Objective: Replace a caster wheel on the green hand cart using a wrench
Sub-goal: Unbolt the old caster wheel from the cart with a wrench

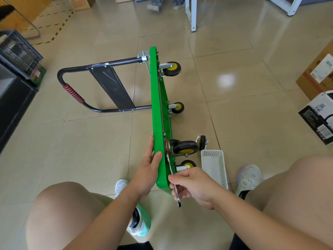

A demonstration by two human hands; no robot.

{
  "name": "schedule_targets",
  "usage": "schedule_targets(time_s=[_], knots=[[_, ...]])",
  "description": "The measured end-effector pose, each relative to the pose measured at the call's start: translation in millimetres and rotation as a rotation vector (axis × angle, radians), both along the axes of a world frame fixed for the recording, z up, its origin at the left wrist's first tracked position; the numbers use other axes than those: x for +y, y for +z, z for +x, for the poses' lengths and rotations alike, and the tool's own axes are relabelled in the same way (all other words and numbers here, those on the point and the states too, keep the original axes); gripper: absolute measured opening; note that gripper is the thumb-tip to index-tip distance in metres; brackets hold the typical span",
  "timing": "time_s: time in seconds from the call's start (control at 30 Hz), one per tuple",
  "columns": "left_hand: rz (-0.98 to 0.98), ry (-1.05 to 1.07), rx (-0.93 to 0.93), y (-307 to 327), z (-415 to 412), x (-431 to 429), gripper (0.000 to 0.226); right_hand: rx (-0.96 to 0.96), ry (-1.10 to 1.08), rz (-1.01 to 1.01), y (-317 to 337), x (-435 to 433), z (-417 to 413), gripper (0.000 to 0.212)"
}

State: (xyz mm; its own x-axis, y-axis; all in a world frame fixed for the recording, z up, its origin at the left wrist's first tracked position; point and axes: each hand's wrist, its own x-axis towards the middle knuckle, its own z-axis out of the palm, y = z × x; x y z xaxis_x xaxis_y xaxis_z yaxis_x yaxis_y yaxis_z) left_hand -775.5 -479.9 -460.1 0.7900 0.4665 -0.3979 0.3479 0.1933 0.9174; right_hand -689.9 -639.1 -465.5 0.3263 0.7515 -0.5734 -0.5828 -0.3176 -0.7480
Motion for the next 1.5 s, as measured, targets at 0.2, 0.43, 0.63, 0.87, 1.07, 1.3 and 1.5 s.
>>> schedule_targets(time_s=[0.2,0.43,0.63,0.87,1.07,1.3,1.5], knots=[[0.013,0.006,0.022,-1.0,0.2,0.2,0.055,-0.186,0.089,-0.09,-23.1,1.6,-1.4,0.013],[-0.016,0.012,0.013,-0.3,0.9,0.3,0.056,-0.355,0.096,-0.171,-46.2,12.8,1.7,0.023],[-0.028,-0.003,0.008,1.5,0.8,0.3,0.059,-0.433,0.152,-0.229,-38.7,-6.9,0.0,0.017],[-0.004,-0.016,-0.006,2.0,0.4,-0.7,0.06,-0.124,0.065,-0.14,-13.7,-14.7,-9.1,0.007],[0.019,-0.025,-0.007,-0.4,-0.2,0.3,0.059,-0.018,0.044,-0.045,7.0,-9.1,-4.0,0.016],[0.02,-0.003,0.001,-2.8,-0.5,0.9,0.054,-0.017,0.04,-0.029,13.4,-0.4,2.1,0.024],[0.013,-0.002,0.023,-2.5,-1.2,2.2,0.054,-0.019,0.041,-0.044,0.3,3.4,4.6,0.01]])
